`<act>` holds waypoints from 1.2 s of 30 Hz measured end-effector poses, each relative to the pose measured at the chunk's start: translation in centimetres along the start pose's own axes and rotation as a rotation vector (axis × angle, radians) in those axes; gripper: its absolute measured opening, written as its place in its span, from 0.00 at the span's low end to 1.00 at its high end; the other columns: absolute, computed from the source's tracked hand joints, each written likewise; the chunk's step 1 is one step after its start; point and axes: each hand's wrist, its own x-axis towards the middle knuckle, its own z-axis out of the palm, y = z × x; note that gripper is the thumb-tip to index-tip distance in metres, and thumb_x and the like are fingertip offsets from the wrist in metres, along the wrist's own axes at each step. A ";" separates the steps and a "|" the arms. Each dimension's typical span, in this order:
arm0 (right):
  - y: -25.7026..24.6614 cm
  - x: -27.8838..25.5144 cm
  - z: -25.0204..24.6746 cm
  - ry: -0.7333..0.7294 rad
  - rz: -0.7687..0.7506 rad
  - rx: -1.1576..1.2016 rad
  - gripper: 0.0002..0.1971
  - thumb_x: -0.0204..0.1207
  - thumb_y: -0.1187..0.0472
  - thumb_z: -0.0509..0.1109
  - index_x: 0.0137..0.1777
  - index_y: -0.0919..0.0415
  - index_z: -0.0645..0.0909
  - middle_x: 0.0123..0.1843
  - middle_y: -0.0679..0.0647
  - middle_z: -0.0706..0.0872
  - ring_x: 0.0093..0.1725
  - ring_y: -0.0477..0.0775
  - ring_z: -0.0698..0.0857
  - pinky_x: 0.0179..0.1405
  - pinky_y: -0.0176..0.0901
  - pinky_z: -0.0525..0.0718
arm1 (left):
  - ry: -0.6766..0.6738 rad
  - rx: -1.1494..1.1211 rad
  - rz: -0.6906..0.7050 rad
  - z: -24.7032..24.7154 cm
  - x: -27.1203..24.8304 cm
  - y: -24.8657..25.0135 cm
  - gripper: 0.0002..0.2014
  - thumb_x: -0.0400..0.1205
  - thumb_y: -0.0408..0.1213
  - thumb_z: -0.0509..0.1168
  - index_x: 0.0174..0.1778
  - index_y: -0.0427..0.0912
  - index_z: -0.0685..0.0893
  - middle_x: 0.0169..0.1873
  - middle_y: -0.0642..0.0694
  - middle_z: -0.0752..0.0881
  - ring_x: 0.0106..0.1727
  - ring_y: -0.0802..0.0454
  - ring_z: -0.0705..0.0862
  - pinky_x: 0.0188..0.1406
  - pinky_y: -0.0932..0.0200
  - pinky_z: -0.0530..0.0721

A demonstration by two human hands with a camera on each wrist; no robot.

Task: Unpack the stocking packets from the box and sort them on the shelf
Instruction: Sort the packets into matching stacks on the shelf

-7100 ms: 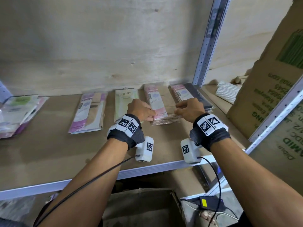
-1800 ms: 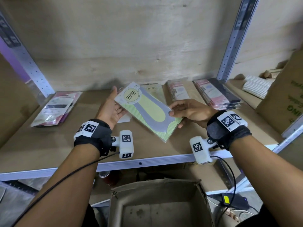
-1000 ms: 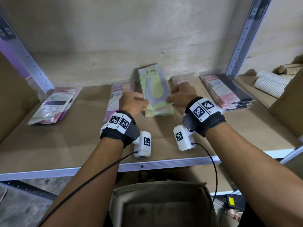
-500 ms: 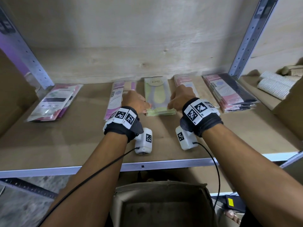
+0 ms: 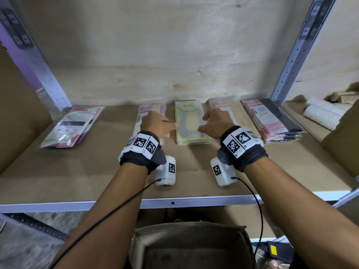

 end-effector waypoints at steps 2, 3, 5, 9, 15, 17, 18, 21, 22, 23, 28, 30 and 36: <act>-0.7 -0.1 0.0 -0.023 -0.061 0.068 0.18 0.73 0.57 0.77 0.62 0.59 0.84 0.57 0.56 0.86 0.57 0.55 0.84 0.58 0.43 0.80 | 0.054 -0.034 0.043 -1.9 -0.3 -0.2 0.06 0.75 0.37 0.79 0.41 0.42 0.88 0.37 0.46 0.93 0.48 0.40 0.92 0.58 0.43 0.89; -1.2 -0.2 0.2 -0.056 -0.086 0.130 0.15 0.73 0.56 0.77 0.59 0.58 0.85 0.52 0.54 0.87 0.52 0.53 0.84 0.55 0.42 0.81 | 0.088 -0.051 0.050 -3.0 -0.5 -0.4 0.05 0.75 0.36 0.78 0.41 0.44 0.88 0.38 0.47 0.93 0.48 0.41 0.92 0.58 0.42 0.89; -2.5 -0.7 0.9 -0.141 -0.134 0.271 0.09 0.74 0.60 0.77 0.53 0.59 0.87 0.42 0.52 0.87 0.44 0.52 0.84 0.47 0.42 0.84 | 0.153 -0.059 0.050 -5.3 -0.9 -1.0 0.04 0.75 0.34 0.77 0.43 0.45 0.90 0.45 0.43 0.93 0.47 0.41 0.92 0.57 0.44 0.90; -6.0 -1.9 3.2 -0.283 -0.194 0.410 0.07 0.75 0.69 0.72 0.52 0.64 0.87 0.38 0.55 0.87 0.37 0.51 0.84 0.34 0.37 0.82 | 0.262 0.021 0.027 -10.2 -1.3 -3.2 0.06 0.76 0.37 0.74 0.33 0.43 0.90 0.36 0.41 0.93 0.42 0.41 0.92 0.53 0.43 0.91; -13.2 -1.5 8.5 -0.425 -0.239 0.409 0.06 0.77 0.72 0.68 0.50 0.65 0.85 0.37 0.58 0.87 0.33 0.53 0.84 0.31 0.40 0.84 | 0.444 0.113 -0.080 -18.4 -1.6 -8.0 0.10 0.78 0.38 0.68 0.47 0.37 0.92 0.51 0.37 0.91 0.55 0.37 0.88 0.58 0.51 0.85; -15.6 -1.2 10.5 -0.460 -0.236 0.444 0.06 0.78 0.73 0.66 0.49 0.64 0.83 0.38 0.60 0.86 0.33 0.54 0.85 0.36 0.45 0.87 | 0.502 0.117 -0.128 -20.8 -1.6 -9.7 0.12 0.80 0.36 0.67 0.52 0.33 0.90 0.53 0.35 0.90 0.56 0.36 0.87 0.61 0.48 0.85; -16.8 -1.1 11.4 -0.482 -0.240 0.458 0.06 0.79 0.73 0.66 0.49 0.65 0.82 0.38 0.61 0.86 0.33 0.55 0.85 0.37 0.45 0.88 | 0.518 0.109 -0.149 -21.9 -1.5 -10.6 0.12 0.81 0.36 0.67 0.53 0.33 0.90 0.54 0.36 0.90 0.57 0.38 0.87 0.60 0.49 0.85; -20.2 -0.8 13.9 -0.544 -0.243 0.485 0.05 0.80 0.73 0.66 0.52 0.68 0.80 0.38 0.63 0.85 0.33 0.56 0.85 0.36 0.43 0.90 | 0.513 0.112 -0.231 -24.1 -1.3 -12.8 0.14 0.81 0.40 0.68 0.56 0.36 0.90 0.57 0.37 0.90 0.58 0.39 0.86 0.52 0.54 0.79; -21.2 -0.7 14.7 -0.557 -0.230 0.504 0.05 0.80 0.73 0.66 0.53 0.69 0.79 0.38 0.63 0.84 0.34 0.56 0.85 0.38 0.45 0.90 | 0.508 0.127 -0.260 -24.6 -1.2 -13.3 0.16 0.82 0.42 0.67 0.58 0.35 0.89 0.59 0.36 0.89 0.59 0.38 0.86 0.49 0.55 0.76; -22.1 -0.5 15.5 -0.568 -0.214 0.525 0.05 0.80 0.73 0.65 0.53 0.69 0.79 0.39 0.64 0.84 0.35 0.57 0.85 0.42 0.48 0.90 | 0.502 0.129 -0.287 -24.9 -1.1 -13.8 0.18 0.82 0.42 0.66 0.60 0.33 0.87 0.61 0.34 0.88 0.61 0.37 0.85 0.48 0.55 0.76; -25.3 0.5 18.8 -0.548 -0.114 0.578 0.10 0.80 0.74 0.65 0.58 0.78 0.79 0.42 0.62 0.76 0.35 0.56 0.79 0.43 0.50 0.87 | 0.391 0.148 -0.273 -24.6 -0.6 -15.2 0.21 0.81 0.40 0.67 0.68 0.32 0.81 0.64 0.35 0.85 0.60 0.38 0.84 0.49 0.55 0.78; -25.8 0.9 19.8 -0.540 -0.108 0.555 0.18 0.79 0.73 0.65 0.66 0.83 0.75 0.44 0.64 0.78 0.40 0.60 0.81 0.47 0.55 0.86 | 0.372 0.233 -0.227 -24.4 -0.6 -15.4 0.19 0.81 0.38 0.66 0.66 0.33 0.83 0.60 0.34 0.86 0.51 0.40 0.82 0.44 0.58 0.71; -25.4 1.1 20.8 -0.487 -0.085 0.533 0.09 0.74 0.70 0.74 0.37 0.61 0.78 0.34 0.58 0.82 0.32 0.56 0.83 0.43 0.55 0.90 | 0.353 0.383 -0.249 -24.0 -0.8 -15.4 0.18 0.80 0.39 0.65 0.62 0.33 0.84 0.59 0.33 0.86 0.59 0.34 0.84 0.47 0.56 0.75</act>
